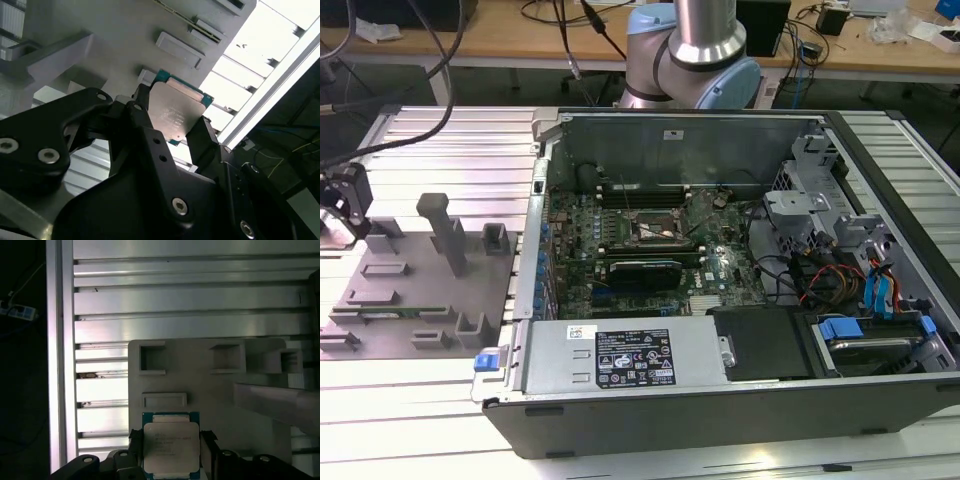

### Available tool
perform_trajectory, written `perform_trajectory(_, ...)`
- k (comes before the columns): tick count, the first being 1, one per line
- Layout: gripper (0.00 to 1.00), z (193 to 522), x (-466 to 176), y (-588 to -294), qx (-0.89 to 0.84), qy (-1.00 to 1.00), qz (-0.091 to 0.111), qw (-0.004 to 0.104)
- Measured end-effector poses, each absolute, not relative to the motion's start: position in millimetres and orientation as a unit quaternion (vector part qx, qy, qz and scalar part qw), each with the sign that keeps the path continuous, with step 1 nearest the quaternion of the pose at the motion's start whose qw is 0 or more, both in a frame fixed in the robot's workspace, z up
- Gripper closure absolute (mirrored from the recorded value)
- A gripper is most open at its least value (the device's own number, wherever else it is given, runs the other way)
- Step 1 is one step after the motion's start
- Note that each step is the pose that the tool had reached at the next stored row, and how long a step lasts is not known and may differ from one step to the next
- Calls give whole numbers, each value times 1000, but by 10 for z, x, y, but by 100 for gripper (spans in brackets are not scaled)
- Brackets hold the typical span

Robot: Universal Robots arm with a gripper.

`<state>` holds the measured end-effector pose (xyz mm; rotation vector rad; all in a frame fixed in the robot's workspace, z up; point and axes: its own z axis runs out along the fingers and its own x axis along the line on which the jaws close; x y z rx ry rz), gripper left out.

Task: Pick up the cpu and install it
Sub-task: 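Pick up the cpu and move it towards the insertion slot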

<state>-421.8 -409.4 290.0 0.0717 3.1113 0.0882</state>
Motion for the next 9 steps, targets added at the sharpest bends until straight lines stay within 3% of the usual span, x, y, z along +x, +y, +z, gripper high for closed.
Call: perform_trajectory(9,46,3062,-4218,-4094,23,999,32,14)
